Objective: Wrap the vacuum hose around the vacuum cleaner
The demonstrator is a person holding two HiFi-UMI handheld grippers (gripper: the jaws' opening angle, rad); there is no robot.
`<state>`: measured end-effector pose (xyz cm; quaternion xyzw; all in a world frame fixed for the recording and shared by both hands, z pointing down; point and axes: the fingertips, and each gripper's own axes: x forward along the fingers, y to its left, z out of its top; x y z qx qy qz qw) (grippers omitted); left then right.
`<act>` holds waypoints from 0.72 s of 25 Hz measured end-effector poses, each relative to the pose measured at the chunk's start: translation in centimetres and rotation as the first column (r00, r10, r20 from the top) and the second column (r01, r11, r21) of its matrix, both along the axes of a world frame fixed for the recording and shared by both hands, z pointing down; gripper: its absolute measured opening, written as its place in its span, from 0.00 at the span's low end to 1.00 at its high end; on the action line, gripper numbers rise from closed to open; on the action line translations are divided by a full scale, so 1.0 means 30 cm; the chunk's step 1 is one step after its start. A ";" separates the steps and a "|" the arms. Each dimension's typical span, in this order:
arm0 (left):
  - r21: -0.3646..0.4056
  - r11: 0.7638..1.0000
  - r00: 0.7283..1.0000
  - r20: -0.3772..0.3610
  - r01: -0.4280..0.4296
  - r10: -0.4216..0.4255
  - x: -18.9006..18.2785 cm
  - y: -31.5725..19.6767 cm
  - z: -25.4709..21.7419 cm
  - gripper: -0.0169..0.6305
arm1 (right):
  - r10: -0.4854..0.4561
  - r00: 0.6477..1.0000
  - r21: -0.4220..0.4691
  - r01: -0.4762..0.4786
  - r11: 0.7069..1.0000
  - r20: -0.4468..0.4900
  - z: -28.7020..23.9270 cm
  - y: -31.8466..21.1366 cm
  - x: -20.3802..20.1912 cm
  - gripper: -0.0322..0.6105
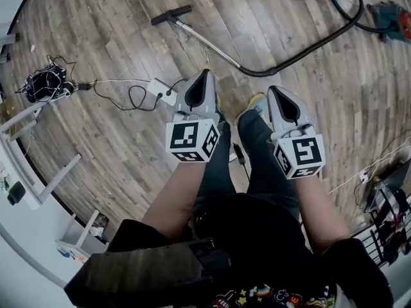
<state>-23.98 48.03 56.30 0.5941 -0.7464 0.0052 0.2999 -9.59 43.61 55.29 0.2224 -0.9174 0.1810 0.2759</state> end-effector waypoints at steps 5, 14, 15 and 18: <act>-0.038 0.999 1.000 0.023 0.021 -0.020 -0.012 -0.080 0.367 0.03 | -0.014 1.000 -0.016 0.014 1.000 0.004 0.355 -0.063 -0.054 0.09; -0.193 0.975 0.994 0.005 0.107 -0.108 -0.138 -0.166 1.241 0.10 | -0.029 1.000 -0.008 0.029 1.000 0.007 1.039 -0.143 -0.155 0.09; -0.217 0.969 0.993 -0.014 0.115 -0.121 -0.146 -0.172 1.341 0.12 | -0.032 0.999 -0.004 0.032 0.999 0.005 1.110 -0.153 -0.168 0.09; -0.295 0.940 0.978 -0.067 0.169 -0.197 -0.175 -0.156 1.605 0.16 | -0.043 0.999 -0.005 0.043 0.999 -0.011 1.307 -0.169 -0.200 0.09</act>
